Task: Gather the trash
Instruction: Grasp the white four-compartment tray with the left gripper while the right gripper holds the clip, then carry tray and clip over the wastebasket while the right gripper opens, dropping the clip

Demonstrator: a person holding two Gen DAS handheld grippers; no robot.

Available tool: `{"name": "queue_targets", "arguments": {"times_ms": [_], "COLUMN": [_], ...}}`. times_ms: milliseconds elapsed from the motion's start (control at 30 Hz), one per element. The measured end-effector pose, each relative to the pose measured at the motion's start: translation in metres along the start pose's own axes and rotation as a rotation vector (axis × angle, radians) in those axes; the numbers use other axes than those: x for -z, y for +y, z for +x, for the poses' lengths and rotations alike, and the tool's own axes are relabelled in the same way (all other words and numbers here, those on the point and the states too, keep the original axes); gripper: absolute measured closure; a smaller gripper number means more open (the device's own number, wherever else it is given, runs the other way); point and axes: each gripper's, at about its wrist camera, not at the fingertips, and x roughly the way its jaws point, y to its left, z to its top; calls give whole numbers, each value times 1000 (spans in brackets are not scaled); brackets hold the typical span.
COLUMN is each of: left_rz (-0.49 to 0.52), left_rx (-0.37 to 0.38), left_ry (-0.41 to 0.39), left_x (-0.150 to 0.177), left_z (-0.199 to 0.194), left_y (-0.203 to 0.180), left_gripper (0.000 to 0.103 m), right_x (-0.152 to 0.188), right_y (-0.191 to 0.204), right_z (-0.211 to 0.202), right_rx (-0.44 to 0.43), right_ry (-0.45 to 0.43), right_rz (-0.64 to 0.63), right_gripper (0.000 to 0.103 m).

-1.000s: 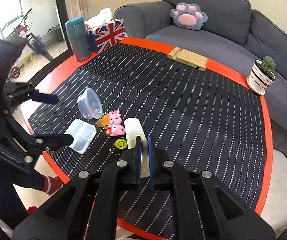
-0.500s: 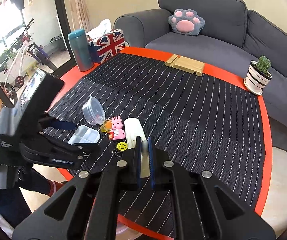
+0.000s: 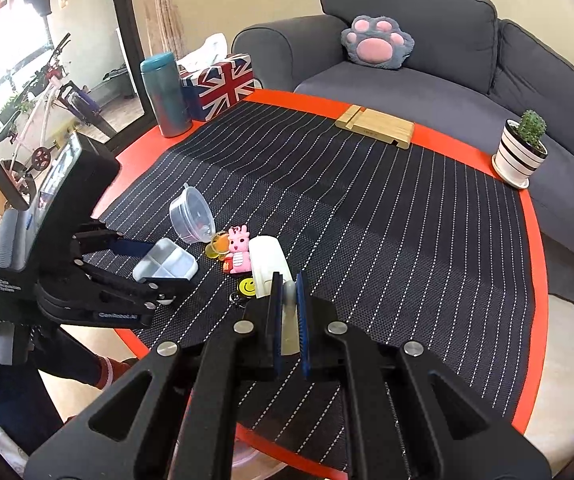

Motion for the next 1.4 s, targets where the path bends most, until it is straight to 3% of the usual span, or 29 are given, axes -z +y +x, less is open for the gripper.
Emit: {"name": "queue_targets", "arguments": {"times_ms": [600, 1000, 1400], "left_rz": [258, 361, 365], "left_rx": [83, 174, 236], "left_ry": [-231, -285, -295], "left_x": [33, 84, 120], "left_z": [-67, -95, -110], "left_y": [-1, -18, -10], "left_gripper": [44, 44, 44], "right_x": [34, 68, 100], "right_y": [26, 72, 98], "right_z": [-37, -78, -69], "right_rx": [12, -78, -147], "right_ry": [-31, -66, 2], "right_rz": [-57, -113, -118], "right_gripper": [97, 97, 96]}}
